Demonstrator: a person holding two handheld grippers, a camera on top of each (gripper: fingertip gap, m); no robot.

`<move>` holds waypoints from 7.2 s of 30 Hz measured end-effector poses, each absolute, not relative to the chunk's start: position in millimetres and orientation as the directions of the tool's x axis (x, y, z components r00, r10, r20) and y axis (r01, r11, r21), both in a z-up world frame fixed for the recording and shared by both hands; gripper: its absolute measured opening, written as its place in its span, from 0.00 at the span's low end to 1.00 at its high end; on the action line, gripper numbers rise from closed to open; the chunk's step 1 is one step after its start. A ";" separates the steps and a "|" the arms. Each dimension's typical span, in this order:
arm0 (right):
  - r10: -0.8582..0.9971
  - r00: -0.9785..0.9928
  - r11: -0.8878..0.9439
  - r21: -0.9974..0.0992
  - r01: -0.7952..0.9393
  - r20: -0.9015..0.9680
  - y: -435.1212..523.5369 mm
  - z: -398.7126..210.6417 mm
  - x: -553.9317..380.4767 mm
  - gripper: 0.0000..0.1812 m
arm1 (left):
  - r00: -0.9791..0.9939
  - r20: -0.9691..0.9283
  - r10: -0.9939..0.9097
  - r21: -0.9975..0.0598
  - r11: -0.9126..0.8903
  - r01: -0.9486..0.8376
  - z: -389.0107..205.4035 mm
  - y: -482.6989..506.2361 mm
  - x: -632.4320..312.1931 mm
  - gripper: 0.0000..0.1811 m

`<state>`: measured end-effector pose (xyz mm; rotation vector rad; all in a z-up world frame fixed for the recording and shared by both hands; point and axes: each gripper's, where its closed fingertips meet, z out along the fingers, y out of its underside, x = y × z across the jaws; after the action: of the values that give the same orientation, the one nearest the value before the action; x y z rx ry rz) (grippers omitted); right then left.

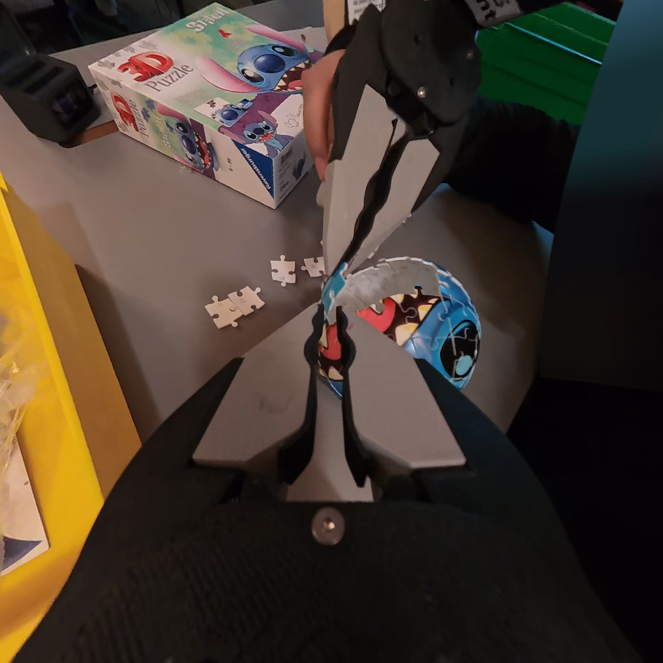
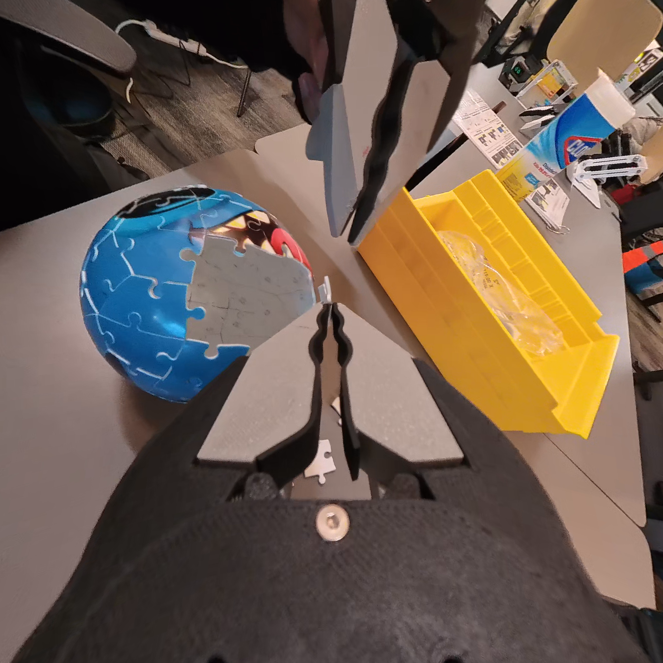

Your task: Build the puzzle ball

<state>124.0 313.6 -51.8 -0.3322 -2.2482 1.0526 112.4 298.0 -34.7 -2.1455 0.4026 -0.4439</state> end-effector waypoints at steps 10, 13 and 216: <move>0.435 -0.751 0.700 -0.711 -0.066 0.497 305.0 -54.0 121.0 0.00 | 0.864 0.176 -0.472 -0.787 -0.595 -0.165 -45.6 307.5 110.8 0.00; 0.442 -0.753 0.693 -0.718 -0.060 0.488 304.0 -54.8 120.4 0.00 | 0.858 0.191 -0.476 -0.799 -0.584 -0.146 -43.9 310.1 112.6 0.00; 0.449 -0.705 0.809 -0.585 0.059 0.549 299.4 -46.1 130.2 0.00 | 0.632 -0.001 -0.775 -0.908 -0.264 -0.324 -33.8 273.1 137.7 0.25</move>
<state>130.2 299.4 -46.1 -0.3725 -2.2772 0.7068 137.7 273.1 -33.8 -1.8495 0.8787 -0.5615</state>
